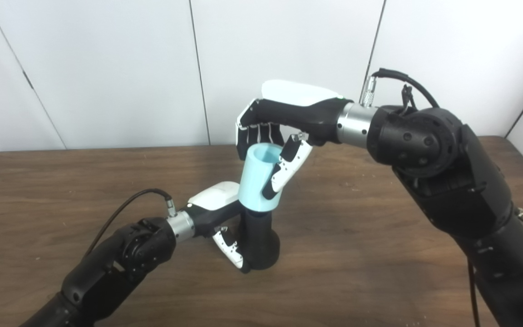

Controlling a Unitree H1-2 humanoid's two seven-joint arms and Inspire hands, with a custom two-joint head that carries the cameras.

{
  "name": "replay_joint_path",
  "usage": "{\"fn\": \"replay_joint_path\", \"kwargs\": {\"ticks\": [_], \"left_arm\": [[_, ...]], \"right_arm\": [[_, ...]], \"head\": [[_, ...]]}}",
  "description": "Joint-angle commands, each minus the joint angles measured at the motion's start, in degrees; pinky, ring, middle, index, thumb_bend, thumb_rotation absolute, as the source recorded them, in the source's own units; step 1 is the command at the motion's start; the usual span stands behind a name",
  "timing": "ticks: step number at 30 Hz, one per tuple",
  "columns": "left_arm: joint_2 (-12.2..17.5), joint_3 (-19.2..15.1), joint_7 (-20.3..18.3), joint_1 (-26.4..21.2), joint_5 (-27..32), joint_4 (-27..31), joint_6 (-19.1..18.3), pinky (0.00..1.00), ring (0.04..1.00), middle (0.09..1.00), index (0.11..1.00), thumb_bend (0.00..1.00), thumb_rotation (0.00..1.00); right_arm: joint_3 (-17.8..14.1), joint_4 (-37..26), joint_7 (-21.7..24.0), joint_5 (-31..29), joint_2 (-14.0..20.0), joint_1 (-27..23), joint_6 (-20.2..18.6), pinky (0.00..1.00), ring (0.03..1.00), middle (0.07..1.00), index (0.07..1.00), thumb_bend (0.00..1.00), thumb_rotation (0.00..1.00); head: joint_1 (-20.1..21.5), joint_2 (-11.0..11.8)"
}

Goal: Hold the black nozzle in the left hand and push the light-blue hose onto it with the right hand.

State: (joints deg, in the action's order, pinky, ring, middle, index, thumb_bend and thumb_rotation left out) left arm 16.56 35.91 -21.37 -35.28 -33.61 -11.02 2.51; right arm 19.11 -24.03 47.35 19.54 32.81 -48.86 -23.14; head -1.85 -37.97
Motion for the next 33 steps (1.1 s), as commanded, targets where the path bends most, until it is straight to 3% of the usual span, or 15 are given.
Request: {"fn": "replay_joint_path", "kwargs": {"ticks": [1, 20, 33], "left_arm": [[1.12, 2.17, -3.94, 1.97, -4.51, -2.06, -3.16, 1.0, 0.594, 0.508, 0.468, 0.52, 0.0], [1.06, 2.11, -4.42, 2.23, -4.01, -0.99, -3.83, 1.0, 0.594, 0.508, 0.468, 0.52, 0.0], [1.27, 1.99, -4.82, 2.36, -3.99, 0.13, -4.41, 1.0, 0.596, 0.508, 0.468, 0.52, 0.0]], "right_arm": [[-0.54, -0.65, -0.43, 1.12, 0.92, -2.94, -0.02, 0.38, 0.448, 0.477, 0.479, 0.5, 0.0], [1.85, 1.54, 0.23, 6.21, -0.13, -2.54, -0.05, 0.41, 0.46, 0.467, 0.469, 0.5, 0.0], [2.24, 3.52, 0.5, 5.55, -2.24, -2.19, 0.63, 0.36, 0.46, 0.472, 0.474, 0.5, 0.0]], "head": [[-0.04, -0.07], [-0.31, -0.79], [-0.39, -1.49]]}}
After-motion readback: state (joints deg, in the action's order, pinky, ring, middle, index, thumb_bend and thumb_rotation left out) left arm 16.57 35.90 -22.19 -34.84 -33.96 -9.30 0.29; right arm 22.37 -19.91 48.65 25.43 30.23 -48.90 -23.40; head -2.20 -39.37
